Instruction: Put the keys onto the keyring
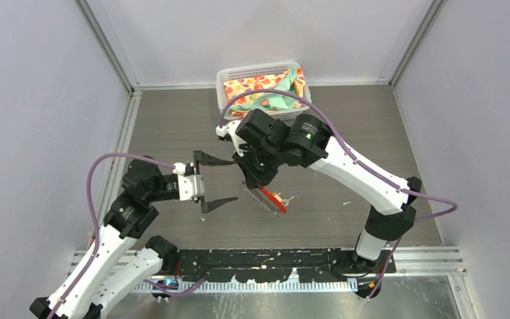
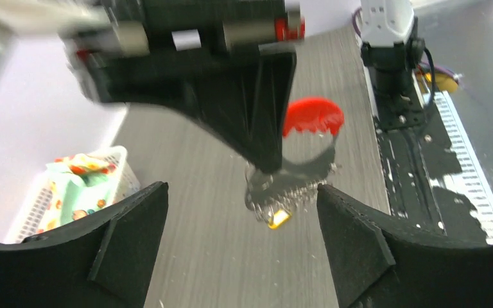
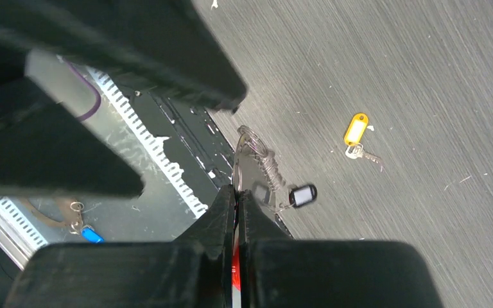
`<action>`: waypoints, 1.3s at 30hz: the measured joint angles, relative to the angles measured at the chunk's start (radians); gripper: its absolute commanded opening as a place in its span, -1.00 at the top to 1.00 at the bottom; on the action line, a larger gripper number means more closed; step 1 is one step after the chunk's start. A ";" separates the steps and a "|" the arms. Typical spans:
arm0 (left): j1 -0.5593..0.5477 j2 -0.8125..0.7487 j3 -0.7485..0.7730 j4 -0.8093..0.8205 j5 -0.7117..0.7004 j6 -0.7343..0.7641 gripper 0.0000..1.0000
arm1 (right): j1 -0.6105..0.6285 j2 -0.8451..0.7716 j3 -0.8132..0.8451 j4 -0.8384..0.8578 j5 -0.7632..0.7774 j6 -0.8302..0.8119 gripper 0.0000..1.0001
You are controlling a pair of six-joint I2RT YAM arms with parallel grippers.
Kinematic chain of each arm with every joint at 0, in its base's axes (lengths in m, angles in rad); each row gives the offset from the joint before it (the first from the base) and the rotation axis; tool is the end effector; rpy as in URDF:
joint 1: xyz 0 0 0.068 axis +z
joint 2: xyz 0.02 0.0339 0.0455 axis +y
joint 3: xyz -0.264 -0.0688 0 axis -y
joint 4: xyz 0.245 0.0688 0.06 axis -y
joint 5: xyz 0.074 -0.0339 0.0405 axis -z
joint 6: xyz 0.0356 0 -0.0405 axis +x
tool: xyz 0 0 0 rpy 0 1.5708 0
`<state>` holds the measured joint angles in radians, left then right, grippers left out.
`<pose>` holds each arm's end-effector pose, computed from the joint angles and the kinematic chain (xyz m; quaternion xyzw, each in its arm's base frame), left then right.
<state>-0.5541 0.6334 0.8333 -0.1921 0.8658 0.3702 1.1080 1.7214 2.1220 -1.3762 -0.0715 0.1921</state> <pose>0.0984 -0.0928 0.3780 0.5516 0.4395 -0.3534 0.6145 0.1420 0.2903 0.4346 -0.4318 0.8524 0.2046 0.2126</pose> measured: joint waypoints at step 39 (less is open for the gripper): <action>0.000 0.082 0.032 -0.134 0.203 -0.101 0.99 | 0.011 -0.138 -0.120 0.177 -0.283 -0.084 0.47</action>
<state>-0.5541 0.7155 0.8658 -0.3256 1.0683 0.2687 1.1191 1.5837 2.0022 -1.1995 -0.3542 0.1081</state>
